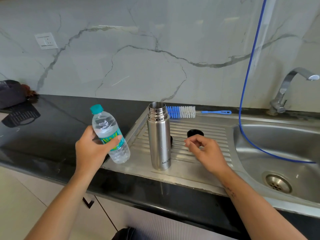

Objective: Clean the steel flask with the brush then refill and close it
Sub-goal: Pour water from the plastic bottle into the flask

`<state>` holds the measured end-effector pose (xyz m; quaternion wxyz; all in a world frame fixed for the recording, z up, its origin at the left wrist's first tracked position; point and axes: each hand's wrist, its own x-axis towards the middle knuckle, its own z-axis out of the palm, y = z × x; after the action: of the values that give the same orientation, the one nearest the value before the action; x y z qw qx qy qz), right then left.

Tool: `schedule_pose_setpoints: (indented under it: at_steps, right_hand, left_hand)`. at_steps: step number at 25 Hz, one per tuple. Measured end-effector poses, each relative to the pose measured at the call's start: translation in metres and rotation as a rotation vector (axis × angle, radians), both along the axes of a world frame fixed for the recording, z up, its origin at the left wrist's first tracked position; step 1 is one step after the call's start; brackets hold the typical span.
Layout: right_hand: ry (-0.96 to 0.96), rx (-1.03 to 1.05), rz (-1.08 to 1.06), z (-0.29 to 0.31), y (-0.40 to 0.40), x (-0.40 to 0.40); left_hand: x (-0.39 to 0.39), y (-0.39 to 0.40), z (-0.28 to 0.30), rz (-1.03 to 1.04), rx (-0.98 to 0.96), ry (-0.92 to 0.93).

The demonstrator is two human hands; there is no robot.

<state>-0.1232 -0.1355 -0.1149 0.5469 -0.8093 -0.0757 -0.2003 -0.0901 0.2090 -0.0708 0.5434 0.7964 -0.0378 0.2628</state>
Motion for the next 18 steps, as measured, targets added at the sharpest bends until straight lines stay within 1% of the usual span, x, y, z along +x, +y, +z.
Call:
schedule_pose_setpoints:
  at_steps: [5, 7, 9, 11, 12, 13, 15, 18]
  right_hand:
    - [0.038, 0.223, 0.305, 0.008, 0.002, -0.013]
    - [0.159, 0.28, 0.464, 0.01, -0.005, -0.014]
    - [0.314, 0.277, 0.67, 0.01, -0.012, -0.013]
    - [0.431, 0.282, 0.87, 0.008, -0.021, -0.013]
    - [0.465, 0.297, 0.932, 0.009, -0.025, -0.013]
    - [0.481, 0.32, 0.964, 0.011, -0.028, -0.014]
    - [0.448, 0.338, 0.932, 0.014, -0.031, -0.014]
    - [0.306, 0.308, 0.715, 0.014, -0.029, -0.01]
  left_hand:
    - [-0.067, -0.046, 0.016, -0.247, 0.016, 0.043]
    - [-0.083, -0.071, 0.023, -0.356, 0.049, 0.03]
    - [-0.092, -0.096, 0.029, -0.45, 0.095, 0.009]
    - [-0.093, -0.123, 0.035, -0.507, 0.129, -0.011]
    - [-0.091, -0.135, 0.039, -0.518, 0.131, -0.017]
    - [-0.086, -0.147, 0.042, -0.517, 0.127, -0.023]
    - [-0.073, -0.166, 0.048, -0.474, 0.119, -0.034]
    - [-0.053, -0.186, 0.056, -0.421, 0.158, -0.02]
